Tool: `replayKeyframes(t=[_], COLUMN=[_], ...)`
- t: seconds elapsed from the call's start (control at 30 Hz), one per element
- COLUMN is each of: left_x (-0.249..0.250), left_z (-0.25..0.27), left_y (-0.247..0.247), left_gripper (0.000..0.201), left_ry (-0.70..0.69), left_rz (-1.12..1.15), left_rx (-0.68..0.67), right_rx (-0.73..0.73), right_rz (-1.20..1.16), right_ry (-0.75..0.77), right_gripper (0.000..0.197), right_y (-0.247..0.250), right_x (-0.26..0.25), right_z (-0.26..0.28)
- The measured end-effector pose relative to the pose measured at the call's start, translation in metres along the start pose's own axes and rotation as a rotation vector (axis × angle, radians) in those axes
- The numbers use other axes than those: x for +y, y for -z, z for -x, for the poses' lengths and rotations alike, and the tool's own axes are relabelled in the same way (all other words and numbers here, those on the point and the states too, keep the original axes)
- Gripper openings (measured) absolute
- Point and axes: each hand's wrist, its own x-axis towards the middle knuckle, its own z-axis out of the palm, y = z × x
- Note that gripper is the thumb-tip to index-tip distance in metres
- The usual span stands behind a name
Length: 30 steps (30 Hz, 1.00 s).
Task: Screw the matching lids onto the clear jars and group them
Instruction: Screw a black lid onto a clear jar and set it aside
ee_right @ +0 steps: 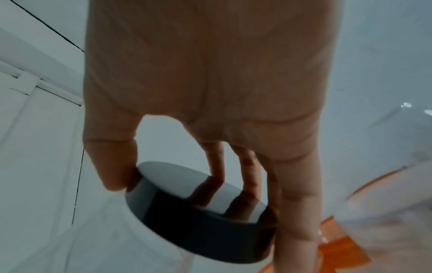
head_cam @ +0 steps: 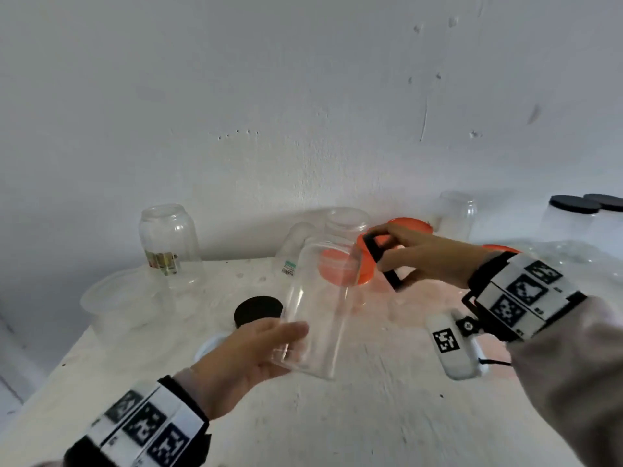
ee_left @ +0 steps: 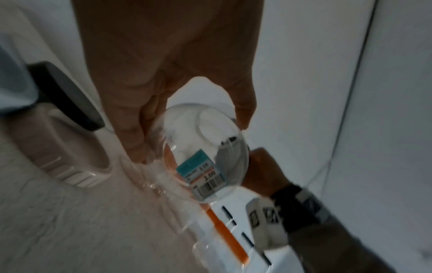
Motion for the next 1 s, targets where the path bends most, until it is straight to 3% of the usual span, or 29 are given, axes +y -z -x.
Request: replayKeyframes(t=[0.1,0.2,0.37,0.57,0.83,1.0], left_x=[-0.001,-0.005,-0.013,-0.019,-0.006,-0.006], left_z=[-0.009,-0.023,-0.045,-0.056,-0.053,-0.056], left_y=[-0.020,-0.039,-0.053,-0.053,-0.059,-0.061], left_gripper=[0.076,0.093,0.092,0.098,0.096,0.098], left_ry=[0.014,-0.002,-0.037,-0.024,-0.297,-0.314], left_rz=[-0.205,-0.447,-0.689,-0.678,-0.557,-0.517], left_rx=[-0.125,-0.074,-0.073,-0.141,-0.100,-0.097], right_rx=[-0.021,-0.054,-0.086,-0.185,-0.273,-0.312], right_rz=[-0.020,0.043,0.434,0.659,0.805,0.898], right_ry=[0.008,0.030,0.043,0.021,0.010,0.003], right_gripper=[0.045,0.053,0.067,0.073,0.072,0.074], right_y=[0.008,0.011,0.006,-0.005,-0.011,-0.013], right_x=[-0.011,-0.021,-0.033,-0.038,-0.045,-0.046], right_z=[0.007,0.012,0.015,0.017,0.017,0.012])
